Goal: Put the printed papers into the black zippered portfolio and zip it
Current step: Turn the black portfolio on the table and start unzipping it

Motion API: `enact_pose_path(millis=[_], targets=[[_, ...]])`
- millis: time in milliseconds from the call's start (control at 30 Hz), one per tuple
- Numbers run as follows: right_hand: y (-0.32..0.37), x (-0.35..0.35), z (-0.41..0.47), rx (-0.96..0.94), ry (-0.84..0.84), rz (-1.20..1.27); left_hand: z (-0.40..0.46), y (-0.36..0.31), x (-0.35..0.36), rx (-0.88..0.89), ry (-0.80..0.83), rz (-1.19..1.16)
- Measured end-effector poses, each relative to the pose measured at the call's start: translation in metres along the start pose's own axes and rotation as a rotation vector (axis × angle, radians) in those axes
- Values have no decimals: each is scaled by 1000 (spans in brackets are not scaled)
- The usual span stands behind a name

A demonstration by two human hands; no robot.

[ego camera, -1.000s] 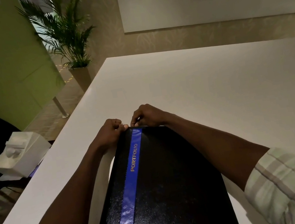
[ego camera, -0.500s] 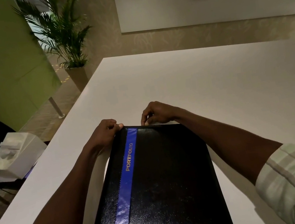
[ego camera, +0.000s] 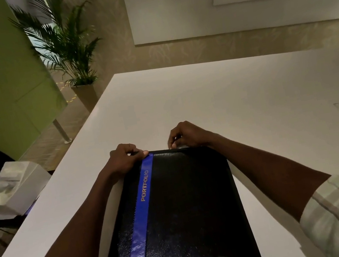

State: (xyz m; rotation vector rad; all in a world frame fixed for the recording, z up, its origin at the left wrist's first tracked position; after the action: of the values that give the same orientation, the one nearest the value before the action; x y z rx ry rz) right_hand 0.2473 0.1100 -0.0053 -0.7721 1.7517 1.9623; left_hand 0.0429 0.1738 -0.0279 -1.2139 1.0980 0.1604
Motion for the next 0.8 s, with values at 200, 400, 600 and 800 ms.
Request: enact_pose_path(millis=[200,400,600,800], targets=[[-20,-27,-29,49,-63,30,2,-1,2,31,13,19],[-20,-25,-34,20,-103,31,4,-6,6,8,-30,175],[-21,-23,-34,19,-106,6,-6,-54,25,201,-259,537],[-18,-25,-39,18,-99,-14,-2,-74,50,291,-158,364]])
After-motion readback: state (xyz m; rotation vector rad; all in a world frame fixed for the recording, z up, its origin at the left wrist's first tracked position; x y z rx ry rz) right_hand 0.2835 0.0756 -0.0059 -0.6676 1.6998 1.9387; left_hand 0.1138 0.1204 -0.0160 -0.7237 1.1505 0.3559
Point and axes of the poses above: each hand's wrist, its own z-axis towards the middle knuckle, its own x-axis out of the palm, y = z × x, the point moved 7 cm from there along z, towards the middle knuckle, and after that the axes turned 11 degrees about z, right-handed, at the moved point
